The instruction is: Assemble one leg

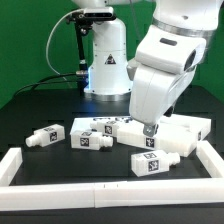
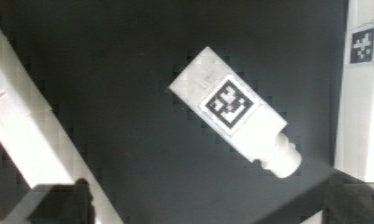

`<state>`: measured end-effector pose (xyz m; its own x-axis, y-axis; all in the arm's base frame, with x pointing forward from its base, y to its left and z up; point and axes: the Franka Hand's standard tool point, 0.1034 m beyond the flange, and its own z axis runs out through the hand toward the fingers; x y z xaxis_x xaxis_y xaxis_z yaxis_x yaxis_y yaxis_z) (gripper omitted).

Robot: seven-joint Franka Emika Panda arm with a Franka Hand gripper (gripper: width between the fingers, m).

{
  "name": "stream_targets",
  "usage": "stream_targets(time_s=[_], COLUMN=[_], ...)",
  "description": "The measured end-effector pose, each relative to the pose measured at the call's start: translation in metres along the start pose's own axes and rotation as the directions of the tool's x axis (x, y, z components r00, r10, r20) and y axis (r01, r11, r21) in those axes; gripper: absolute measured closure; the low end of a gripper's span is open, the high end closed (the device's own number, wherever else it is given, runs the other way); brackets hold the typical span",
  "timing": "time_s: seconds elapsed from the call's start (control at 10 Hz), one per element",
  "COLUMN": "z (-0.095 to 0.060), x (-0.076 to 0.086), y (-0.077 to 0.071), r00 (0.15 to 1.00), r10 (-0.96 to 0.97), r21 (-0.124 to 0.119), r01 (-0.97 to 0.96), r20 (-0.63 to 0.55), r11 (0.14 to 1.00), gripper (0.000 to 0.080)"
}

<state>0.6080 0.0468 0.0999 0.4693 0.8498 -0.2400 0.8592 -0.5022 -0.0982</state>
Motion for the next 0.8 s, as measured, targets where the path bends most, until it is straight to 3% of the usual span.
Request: stream_targets(time_s=[0.4,0.5,0.7,0.8], z=[0.0,-0.001,0.008,0.012], x=[0.0,0.005,0.0,0.001], y=[0.0,-0.002,-0.015,-0.014], r00=[1.0,0.999,0.988,0.972], r10=[0.0,-0.025,-0.113,-0.189], r21=[-0.001,-0.059,-0.13,-0.202], r01=[0.0,0.023,0.1,0.159], r20=[-0.002,-0.036,-0.104,-0.142], r11=[1.0,0.998,0.986,0.966], gripper=[0.015,0.015,0.015,0.015])
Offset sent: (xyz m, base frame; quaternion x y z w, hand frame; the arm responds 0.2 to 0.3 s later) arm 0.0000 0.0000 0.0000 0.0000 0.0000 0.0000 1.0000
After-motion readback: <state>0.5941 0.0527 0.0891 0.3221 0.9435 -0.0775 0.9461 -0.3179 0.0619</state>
